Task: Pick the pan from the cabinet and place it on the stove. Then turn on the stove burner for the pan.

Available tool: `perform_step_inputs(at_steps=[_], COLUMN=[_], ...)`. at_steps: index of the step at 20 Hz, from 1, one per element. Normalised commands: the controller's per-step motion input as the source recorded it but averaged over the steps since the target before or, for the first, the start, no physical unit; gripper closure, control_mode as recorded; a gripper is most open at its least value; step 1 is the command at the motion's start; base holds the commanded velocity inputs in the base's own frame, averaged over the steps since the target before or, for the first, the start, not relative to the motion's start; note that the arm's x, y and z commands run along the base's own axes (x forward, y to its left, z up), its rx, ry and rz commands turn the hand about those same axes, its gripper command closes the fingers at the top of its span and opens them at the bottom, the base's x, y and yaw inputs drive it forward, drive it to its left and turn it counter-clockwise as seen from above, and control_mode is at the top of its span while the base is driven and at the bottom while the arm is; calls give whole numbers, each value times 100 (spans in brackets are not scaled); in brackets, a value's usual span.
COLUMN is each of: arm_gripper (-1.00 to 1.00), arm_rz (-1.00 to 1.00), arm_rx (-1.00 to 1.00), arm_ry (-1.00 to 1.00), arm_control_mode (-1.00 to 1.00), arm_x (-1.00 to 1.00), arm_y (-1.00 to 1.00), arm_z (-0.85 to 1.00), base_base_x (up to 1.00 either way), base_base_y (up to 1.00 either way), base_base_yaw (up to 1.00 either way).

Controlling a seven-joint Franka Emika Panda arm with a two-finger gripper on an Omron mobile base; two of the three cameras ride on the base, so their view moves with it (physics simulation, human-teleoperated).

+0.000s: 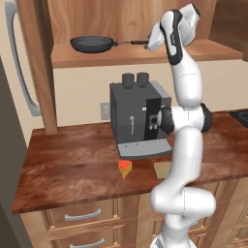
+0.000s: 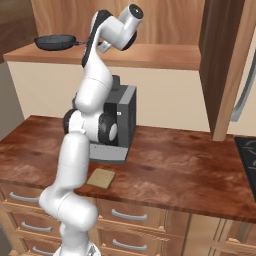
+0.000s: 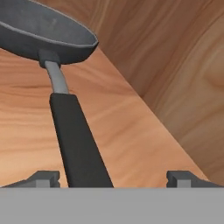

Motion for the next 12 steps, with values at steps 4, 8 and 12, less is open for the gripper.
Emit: perform_step_inputs(at_steps=[4,8,12], arm_gripper=[-100,-100,-100], arm_rz=[1,4,4], arm_rx=[-4,-3,-2], arm_ry=[23,23,19], arm_control_mode=[-100,-100,-100], arm_x=[24,18,5], arm_y=[-2,0,0], arm_z=[-20,-25,-21], base_base_x=[0,0,0], base_base_y=[0,0,0], base_base_yaw=[0,0,0])
